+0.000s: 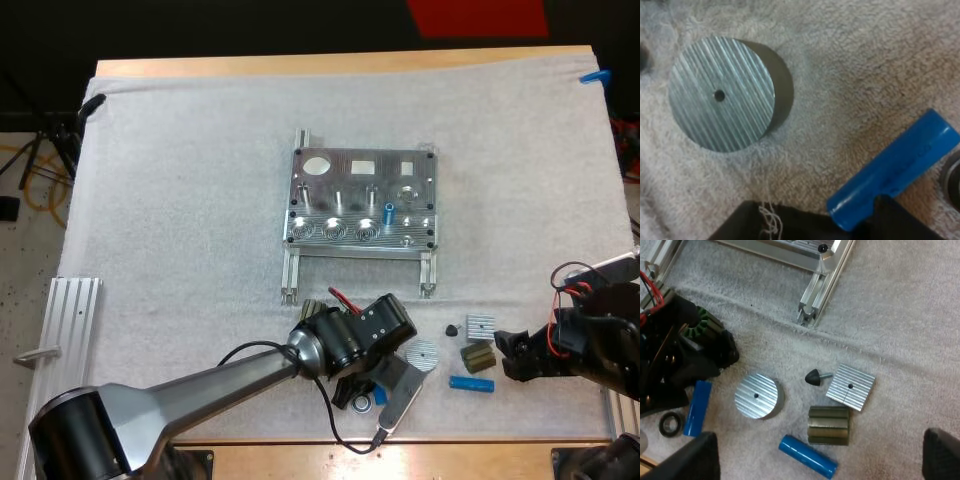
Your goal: Load cells from left to right
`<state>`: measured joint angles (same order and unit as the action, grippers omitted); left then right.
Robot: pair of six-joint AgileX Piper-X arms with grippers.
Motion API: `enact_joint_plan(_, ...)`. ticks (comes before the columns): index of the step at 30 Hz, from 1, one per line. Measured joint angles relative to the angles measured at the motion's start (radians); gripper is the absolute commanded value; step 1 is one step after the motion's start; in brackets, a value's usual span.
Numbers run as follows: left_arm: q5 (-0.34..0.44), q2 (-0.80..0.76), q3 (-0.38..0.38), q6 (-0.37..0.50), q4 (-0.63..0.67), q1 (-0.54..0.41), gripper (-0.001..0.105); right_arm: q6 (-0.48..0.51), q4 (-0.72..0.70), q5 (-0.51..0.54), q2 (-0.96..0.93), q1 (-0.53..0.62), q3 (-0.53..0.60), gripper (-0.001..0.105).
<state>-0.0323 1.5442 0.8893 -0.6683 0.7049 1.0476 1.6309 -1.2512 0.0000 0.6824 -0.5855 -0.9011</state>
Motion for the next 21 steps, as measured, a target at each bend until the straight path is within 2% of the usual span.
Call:
enact_joint_plan(6,0.002,0.002,0.000,0.016,0.051,0.000,0.049,0.004,-0.010,0.000,0.000,0.000,0.000,0.079)
enact_joint_plan(19,-0.021,0.080,0.000,0.022,0.036,0.000,0.049,0.004,-0.010,0.000,0.000,0.000,0.000,0.079)
enact_joint_plan(21,-0.021,0.080,0.000,0.022,0.028,0.000,0.045,0.004,-0.010,0.000,0.000,0.000,0.000,0.079)
